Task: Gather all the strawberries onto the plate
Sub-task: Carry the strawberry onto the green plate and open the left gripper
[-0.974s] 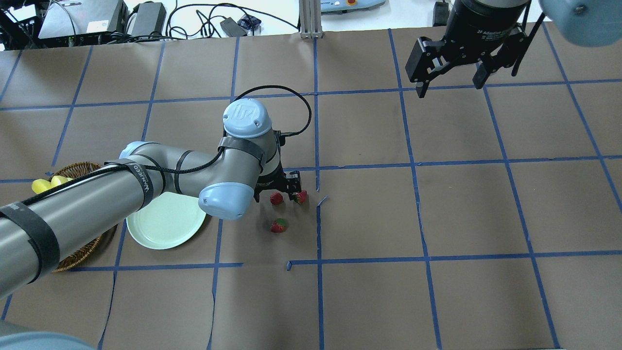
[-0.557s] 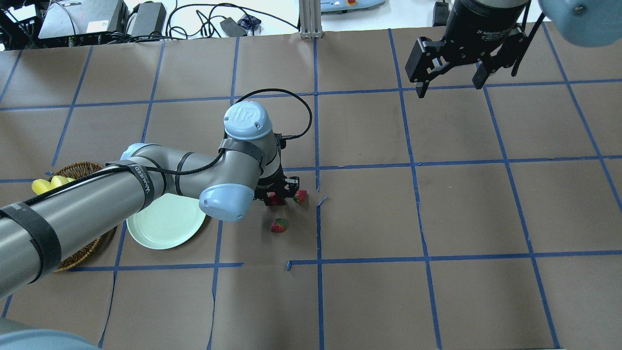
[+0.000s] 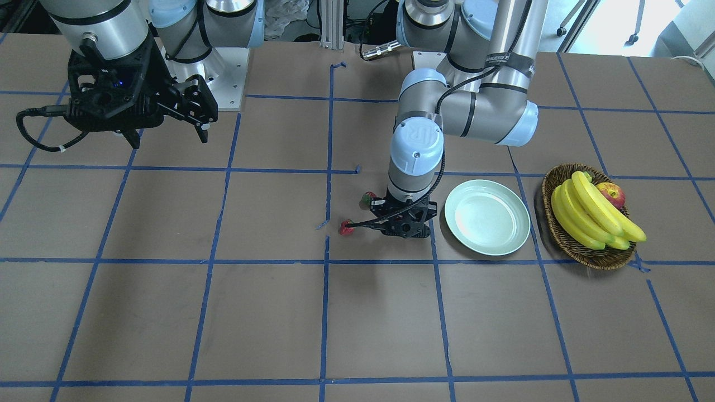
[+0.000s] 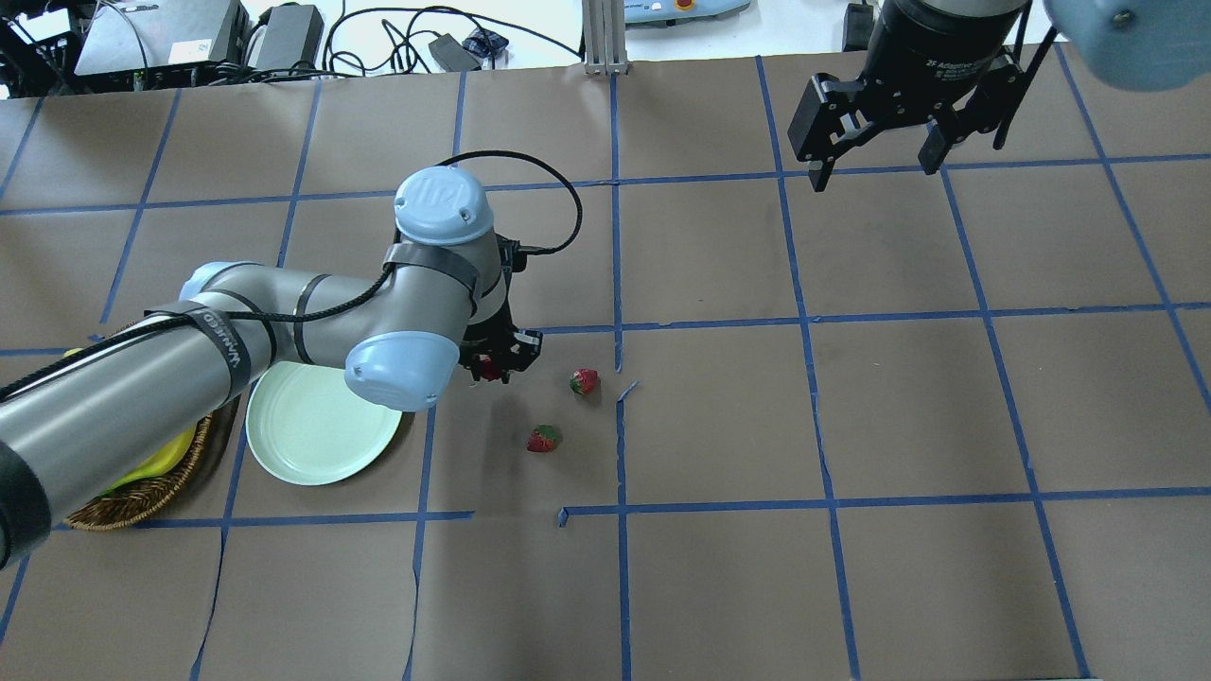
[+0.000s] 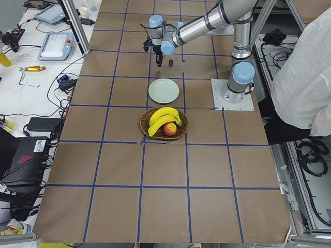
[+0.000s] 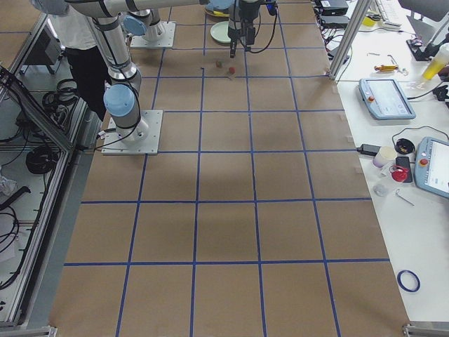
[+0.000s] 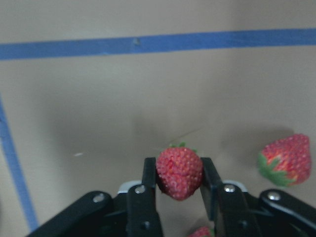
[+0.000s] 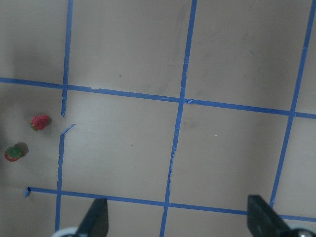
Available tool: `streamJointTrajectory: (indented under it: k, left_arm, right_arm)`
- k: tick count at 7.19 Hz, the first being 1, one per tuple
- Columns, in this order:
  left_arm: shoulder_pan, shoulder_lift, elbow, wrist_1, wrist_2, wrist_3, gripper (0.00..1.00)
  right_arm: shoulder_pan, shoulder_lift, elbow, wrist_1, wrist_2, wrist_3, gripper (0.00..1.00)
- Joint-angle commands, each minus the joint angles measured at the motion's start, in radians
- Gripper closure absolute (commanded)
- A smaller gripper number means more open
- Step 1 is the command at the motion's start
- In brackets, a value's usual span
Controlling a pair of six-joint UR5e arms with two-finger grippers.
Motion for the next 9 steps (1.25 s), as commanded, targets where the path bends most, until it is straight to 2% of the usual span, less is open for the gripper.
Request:
streamJointTrajectory:
  k: [1,3,4,5,6,7,9]
  left_arm:
    - [0.142,0.075,-0.009,-0.15,0.068,0.216,1.0]
    - [0.257,0.08,-0.057,-0.179,0.102,0.329,1.0]
    - [0.264,0.078,-0.094,-0.171,0.101,0.323,0.68]
    - [0.262,0.078,-0.104,-0.171,0.096,0.314,0.06]
    - [0.25,0.08,-0.098,-0.166,0.093,0.308,0.0]
    - [0.235,0.092,-0.081,-0.162,0.084,0.279,0.0]
    - [0.096,0.063,0.017,-0.139,-0.065,0.03,0.0]
  right_arm:
    - [0.0,0.0,0.0,0.001,0.0,0.0,0.0]
    - [0.0,0.0,0.0,0.001,0.0,0.002,0.0]
    - [0.002,0.0,0.0,0.001,0.0,0.005,0.0]
    - [0.0,0.0,0.0,-0.001,0.0,0.006,0.0]
    - [0.0,0.0,0.0,0.001,0.0,0.006,0.0]
    - [0.0,0.0,0.0,0.001,0.0,0.006,0.0]
    - [0.002,0.0,0.0,0.001,0.0,0.006,0.0]
